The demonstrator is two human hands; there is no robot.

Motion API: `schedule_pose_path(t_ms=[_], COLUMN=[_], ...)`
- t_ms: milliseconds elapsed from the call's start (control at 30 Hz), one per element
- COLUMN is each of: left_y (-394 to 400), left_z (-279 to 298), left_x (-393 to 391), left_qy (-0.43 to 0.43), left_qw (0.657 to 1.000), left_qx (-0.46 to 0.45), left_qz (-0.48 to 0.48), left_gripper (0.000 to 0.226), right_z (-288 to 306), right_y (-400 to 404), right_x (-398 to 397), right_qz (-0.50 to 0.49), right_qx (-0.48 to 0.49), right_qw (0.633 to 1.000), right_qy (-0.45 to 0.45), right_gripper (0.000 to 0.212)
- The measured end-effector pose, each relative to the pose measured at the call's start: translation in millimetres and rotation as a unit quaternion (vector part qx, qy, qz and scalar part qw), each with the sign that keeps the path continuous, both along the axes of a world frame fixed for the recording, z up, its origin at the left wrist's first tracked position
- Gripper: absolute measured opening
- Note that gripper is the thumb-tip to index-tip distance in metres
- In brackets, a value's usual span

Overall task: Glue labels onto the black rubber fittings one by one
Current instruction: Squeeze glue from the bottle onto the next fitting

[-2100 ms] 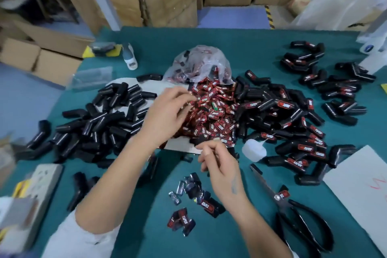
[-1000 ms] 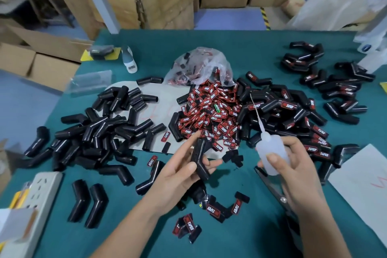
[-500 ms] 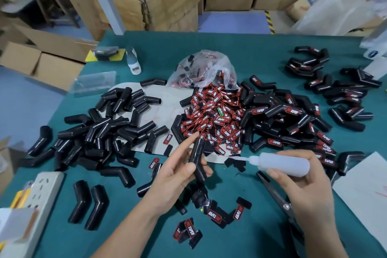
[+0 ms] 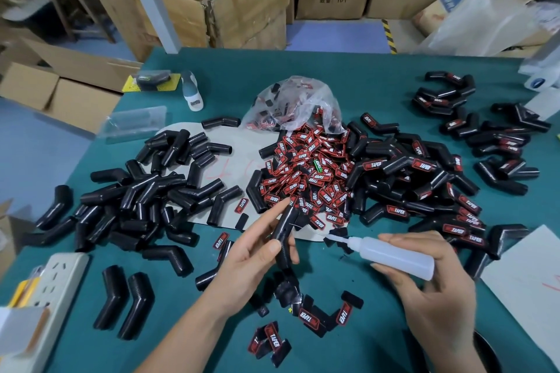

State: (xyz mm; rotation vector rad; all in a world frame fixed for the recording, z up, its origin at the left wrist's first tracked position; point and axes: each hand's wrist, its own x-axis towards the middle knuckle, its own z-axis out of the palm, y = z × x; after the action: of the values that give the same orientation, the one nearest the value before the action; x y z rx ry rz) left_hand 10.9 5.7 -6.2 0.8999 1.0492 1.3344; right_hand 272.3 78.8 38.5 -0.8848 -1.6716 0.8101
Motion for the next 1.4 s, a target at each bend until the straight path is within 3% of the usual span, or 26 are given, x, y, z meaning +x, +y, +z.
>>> schedule_pose_path(t_ms=[1400], left_y=[-1.4], left_z=[5.4], left_x=[4.8], left_qy=[-0.026], left_qw=[1.0], left_qx=[-0.007], left_qz=[-0.001], left_gripper=[0.066], right_z=[2.0], right_y=[-1.5], right_x=[1.3], right_qz=[-0.029], right_qx=[0.032], right_qw=[0.999], right_qy=[-0.029], right_gripper=[0.029])
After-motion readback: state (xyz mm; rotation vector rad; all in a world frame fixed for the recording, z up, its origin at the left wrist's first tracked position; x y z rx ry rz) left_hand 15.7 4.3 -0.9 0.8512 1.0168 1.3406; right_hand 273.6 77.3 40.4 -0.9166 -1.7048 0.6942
